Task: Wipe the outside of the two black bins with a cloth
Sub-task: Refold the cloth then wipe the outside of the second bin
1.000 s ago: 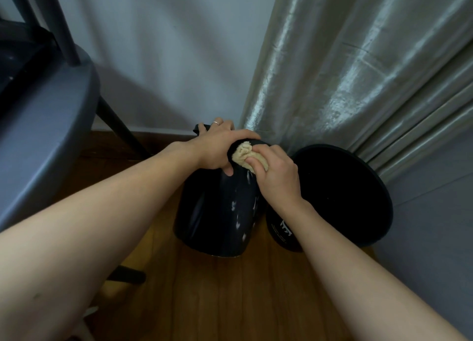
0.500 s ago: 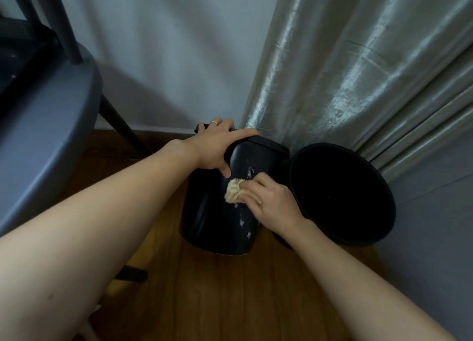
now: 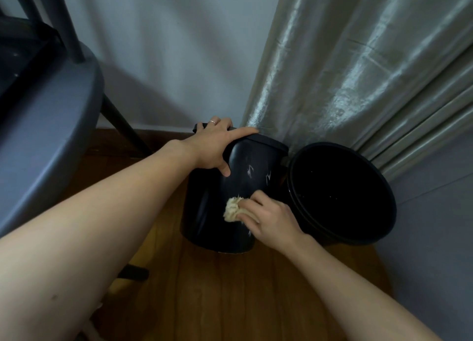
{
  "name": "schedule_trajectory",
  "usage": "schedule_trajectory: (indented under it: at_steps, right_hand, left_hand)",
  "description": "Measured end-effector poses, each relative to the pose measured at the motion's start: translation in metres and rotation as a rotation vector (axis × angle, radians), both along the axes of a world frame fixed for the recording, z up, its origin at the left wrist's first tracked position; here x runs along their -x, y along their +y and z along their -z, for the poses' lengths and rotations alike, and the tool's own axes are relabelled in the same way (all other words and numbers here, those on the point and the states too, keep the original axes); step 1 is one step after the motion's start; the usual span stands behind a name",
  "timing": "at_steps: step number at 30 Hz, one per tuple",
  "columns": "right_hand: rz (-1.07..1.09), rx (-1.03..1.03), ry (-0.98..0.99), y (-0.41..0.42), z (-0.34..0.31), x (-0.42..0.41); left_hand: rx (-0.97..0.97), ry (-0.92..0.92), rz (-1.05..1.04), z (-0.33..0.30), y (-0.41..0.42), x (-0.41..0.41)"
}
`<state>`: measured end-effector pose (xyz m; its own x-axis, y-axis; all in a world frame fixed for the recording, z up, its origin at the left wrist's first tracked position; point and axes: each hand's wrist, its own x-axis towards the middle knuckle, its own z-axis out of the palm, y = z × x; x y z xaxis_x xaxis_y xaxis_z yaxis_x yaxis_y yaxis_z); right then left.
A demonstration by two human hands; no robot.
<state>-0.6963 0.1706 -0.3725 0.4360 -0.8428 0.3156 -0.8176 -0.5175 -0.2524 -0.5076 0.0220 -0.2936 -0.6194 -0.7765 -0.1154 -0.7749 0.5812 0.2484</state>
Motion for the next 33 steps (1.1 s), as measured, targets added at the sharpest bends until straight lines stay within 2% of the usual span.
schedule_trajectory:
  at_steps: [6, 9, 12, 14, 18, 24, 30, 33]
  right_hand:
    - [0.219, 0.062, -0.113, -0.012, -0.01, -0.009]
    - [0.133, 0.031, -0.106, -0.003, -0.001, -0.009]
    - [-0.001, 0.011, 0.0, 0.004, 0.003, -0.004]
    - [0.018, 0.035, 0.007, -0.002, -0.004, -0.004]
    - [0.206, 0.065, -0.095, -0.014, -0.014, -0.011]
    - [-0.018, 0.013, 0.048, 0.005, 0.002, -0.006]
    - [0.194, 0.074, -0.075, -0.014, -0.013, -0.013]
    - [0.084, 0.024, -0.046, 0.004, 0.0, -0.016]
  left_hand:
    - [0.0, 0.003, -0.017, 0.001, -0.001, -0.002]
    - [0.005, 0.007, -0.017, 0.002, -0.001, -0.003]
    - [0.001, 0.01, -0.017, 0.001, 0.0, -0.003]
    - [0.002, 0.006, -0.013, 0.001, 0.0, -0.002]
    - [0.004, -0.004, -0.02, 0.001, 0.001, -0.002]
    - [0.004, 0.002, -0.019, 0.0, 0.001, -0.003]
    - [0.006, -0.013, -0.027, 0.0, 0.001, -0.003]
    - [0.002, -0.003, -0.023, 0.0, 0.001, -0.003]
